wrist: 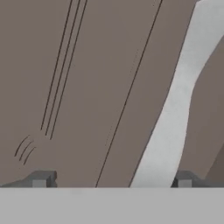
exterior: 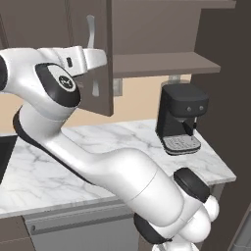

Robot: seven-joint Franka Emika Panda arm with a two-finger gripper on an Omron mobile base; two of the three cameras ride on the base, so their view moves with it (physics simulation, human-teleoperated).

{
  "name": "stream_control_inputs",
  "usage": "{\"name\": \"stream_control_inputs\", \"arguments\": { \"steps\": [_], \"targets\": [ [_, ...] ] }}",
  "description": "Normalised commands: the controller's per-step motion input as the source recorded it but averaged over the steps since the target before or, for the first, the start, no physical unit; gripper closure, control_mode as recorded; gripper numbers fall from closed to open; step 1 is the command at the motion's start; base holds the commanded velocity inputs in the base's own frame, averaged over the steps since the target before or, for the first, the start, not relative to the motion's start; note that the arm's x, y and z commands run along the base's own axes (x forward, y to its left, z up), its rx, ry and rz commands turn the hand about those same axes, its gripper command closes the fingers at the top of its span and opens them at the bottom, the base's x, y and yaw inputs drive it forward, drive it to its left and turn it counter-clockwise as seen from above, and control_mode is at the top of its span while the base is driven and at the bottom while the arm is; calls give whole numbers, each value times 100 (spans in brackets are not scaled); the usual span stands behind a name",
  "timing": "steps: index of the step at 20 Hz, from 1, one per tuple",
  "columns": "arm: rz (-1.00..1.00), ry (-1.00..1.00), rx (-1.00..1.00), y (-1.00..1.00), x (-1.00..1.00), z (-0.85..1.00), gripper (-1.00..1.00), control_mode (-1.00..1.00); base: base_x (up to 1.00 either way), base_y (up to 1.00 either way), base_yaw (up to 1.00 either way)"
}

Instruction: Open the cabinet, pick the kettle from the cabinet, and place it in the sink.

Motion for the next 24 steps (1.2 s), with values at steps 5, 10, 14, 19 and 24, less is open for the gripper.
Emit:
{"name": "stream_control_inputs", "arguments": {
  "steps": [5, 10, 14, 19, 24],
  "targets": [
    [-33, -13, -10, 1, 0, 9, -100, -100, 0, 0, 0],
    [-30, -15, -3, -14, -32, 5, -100, -100, 0, 0, 0],
    [-17, -16, 1, -11, -65, 14, -100, -100, 0, 0, 0],
    [-4, -9, 10, -2, -75, 21, -100, -100, 0, 0, 0],
    [0, -4, 15, -1, -80, 19, -100, -100, 0, 0, 0]
  ]
}}
